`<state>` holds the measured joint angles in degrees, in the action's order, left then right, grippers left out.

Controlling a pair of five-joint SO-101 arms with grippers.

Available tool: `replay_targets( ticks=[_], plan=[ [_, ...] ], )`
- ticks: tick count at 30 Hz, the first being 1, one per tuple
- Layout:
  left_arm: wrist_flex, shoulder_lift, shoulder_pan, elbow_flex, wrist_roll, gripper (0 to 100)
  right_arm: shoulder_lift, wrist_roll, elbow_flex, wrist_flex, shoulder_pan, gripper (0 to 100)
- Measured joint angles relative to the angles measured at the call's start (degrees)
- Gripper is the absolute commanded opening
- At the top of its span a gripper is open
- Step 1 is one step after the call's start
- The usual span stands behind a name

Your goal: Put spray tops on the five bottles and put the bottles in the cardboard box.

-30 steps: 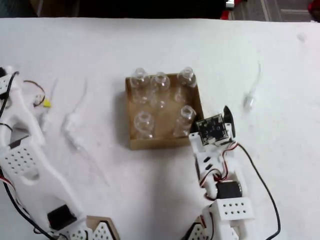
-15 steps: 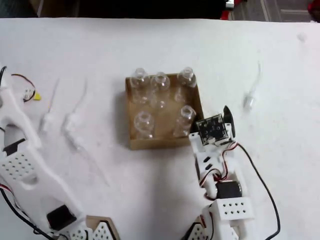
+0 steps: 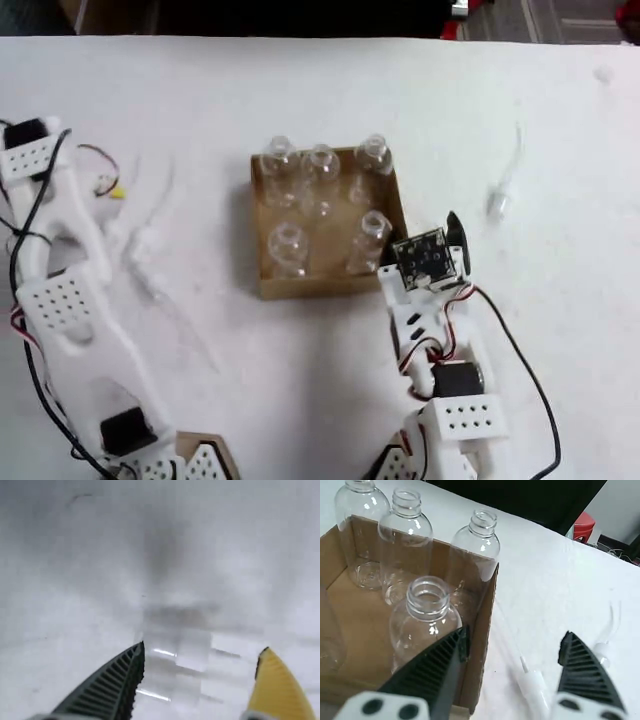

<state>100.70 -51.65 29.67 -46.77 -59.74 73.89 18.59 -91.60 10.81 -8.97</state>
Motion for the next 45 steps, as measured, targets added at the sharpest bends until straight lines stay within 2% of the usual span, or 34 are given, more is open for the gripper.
replay_targets(
  ticks=[5, 15, 23, 28, 32, 36, 42, 45],
  plan=[
    [0.4, -0.6, -3.3, -3.7, 9.4, 33, 0.0, 0.0, 0.0, 0.0, 0.0, 26.1],
    [1.2, 1.0, -3.9, -2.5, 20.0, 29, 0.0, 0.0, 0.0, 0.0, 0.0, 26.1],
    [1.2, 17.8, -4.6, 16.1, 20.7, 29, 0.0, 0.0, 0.0, 0.0, 0.0, 26.1],
    [1.2, 26.7, -8.8, 20.0, 20.7, 29, 0.0, 0.0, 0.0, 0.0, 0.0, 26.1],
    [1.4, 30.0, -9.4, 23.4, 20.4, 29, 0.0, 0.0, 0.0, 0.0, 0.0, 26.1],
    [1.3, 30.2, -9.4, 25.6, 12.3, 29, 0.0, 2.9, 0.0, 0.0, 0.0, 26.1],
    [-3.8, 30.2, -5.1, 29.9, -11.5, 29, 0.0, 3.7, 0.0, 0.0, 0.0, 26.1],
    [-7.3, 30.2, -4.1, 34.4, -16.7, 29, 0.0, 4.1, 0.0, 0.0, 0.0, 26.1]
  ],
)
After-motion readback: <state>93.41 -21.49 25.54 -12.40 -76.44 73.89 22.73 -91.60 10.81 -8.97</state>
